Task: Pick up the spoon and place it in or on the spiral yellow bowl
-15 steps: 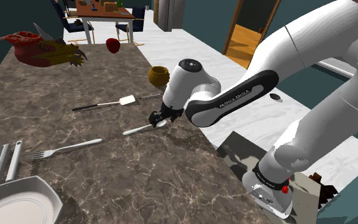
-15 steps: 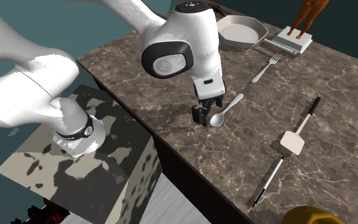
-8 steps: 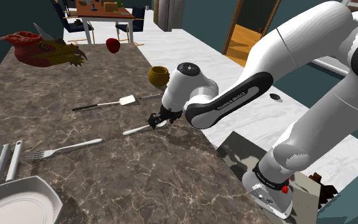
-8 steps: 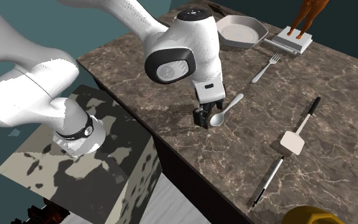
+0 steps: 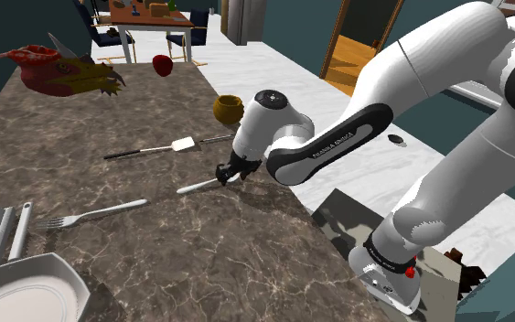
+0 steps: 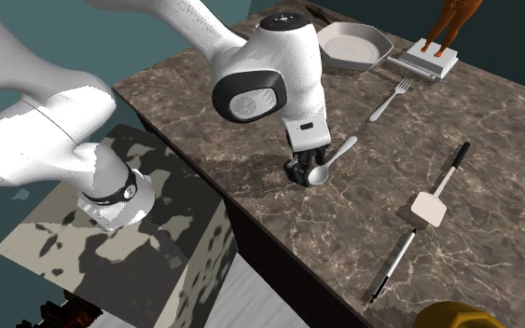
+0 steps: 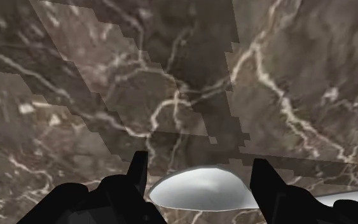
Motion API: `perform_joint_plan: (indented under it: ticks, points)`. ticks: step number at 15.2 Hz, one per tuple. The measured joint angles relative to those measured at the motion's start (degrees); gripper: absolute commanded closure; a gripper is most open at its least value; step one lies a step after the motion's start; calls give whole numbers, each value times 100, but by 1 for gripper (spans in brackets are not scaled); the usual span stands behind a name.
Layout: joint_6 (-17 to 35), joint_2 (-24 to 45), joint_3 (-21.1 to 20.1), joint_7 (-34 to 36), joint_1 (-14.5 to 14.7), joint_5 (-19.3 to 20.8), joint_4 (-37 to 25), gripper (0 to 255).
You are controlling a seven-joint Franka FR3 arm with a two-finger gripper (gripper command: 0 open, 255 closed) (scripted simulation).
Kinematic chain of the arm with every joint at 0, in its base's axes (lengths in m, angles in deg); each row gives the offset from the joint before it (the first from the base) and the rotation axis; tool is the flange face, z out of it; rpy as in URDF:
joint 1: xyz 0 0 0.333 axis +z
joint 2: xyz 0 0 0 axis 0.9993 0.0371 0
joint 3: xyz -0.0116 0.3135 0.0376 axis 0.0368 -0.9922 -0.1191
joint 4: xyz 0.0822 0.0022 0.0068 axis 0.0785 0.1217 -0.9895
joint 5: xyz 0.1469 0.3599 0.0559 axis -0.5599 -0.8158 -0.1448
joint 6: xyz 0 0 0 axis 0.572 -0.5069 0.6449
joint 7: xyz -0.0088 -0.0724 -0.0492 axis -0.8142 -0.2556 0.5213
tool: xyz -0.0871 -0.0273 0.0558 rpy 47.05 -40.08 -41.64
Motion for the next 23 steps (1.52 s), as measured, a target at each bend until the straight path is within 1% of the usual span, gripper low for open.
perform_joint_plan:
  ticks: [4, 6, 11, 15, 23]
  points:
    - [0, 0, 0, 0, 0, 0, 0, 255]
    - [-99, -94, 24, -108, 40, -135, -24, 255]
    - [-478, -425, 125, -439, 178, -542, -123, 255]
    - [-818, -667, 212, -645, 274, -784, -249, 255]
    - [-1490, -1059, 391, -957, 393, -1084, -565, 255]
